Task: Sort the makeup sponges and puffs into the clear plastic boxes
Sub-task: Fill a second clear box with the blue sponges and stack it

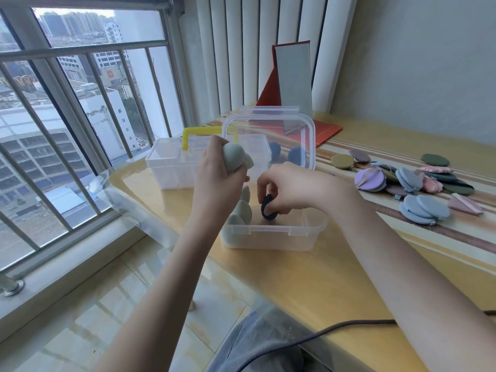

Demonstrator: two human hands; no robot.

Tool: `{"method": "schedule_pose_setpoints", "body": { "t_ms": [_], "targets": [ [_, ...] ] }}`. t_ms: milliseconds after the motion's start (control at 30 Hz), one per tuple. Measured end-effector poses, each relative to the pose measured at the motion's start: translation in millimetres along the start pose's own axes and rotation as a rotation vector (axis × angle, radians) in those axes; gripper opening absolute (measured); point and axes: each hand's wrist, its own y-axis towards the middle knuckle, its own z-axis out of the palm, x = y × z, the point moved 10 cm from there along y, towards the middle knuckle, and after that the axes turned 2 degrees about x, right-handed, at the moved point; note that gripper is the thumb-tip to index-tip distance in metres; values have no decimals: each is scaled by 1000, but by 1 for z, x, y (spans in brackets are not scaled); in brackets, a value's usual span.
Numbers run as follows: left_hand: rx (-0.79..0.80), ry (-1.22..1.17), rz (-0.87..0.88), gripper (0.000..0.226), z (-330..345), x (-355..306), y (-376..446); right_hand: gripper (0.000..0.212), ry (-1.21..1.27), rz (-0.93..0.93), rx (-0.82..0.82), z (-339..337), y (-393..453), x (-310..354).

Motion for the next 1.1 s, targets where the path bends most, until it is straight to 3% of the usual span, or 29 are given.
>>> {"method": "schedule_pose_setpoints", "body": {
  "t_ms": [200, 433, 700, 867, 1100],
  "targets": [
    [-102, -5, -27, 25, -12, 8, 1, 19, 6, -53, -161, -7, 3, 12],
    [-51, 39, -9, 27, -6, 3, -1, 25, -103, -17, -253, -5, 10, 11],
    [16, 83, -50, 26, 1, 2, -2, 16, -170, 47, -369, -16, 8, 4],
    [129, 207, -16, 30, 13, -2, -1, 14, 311, 57, -254, -6, 10, -13],
    [218, 251, -14, 28, 21, -5, -2, 10, 548, 78, -142, 1, 10, -20]
  ]
}}
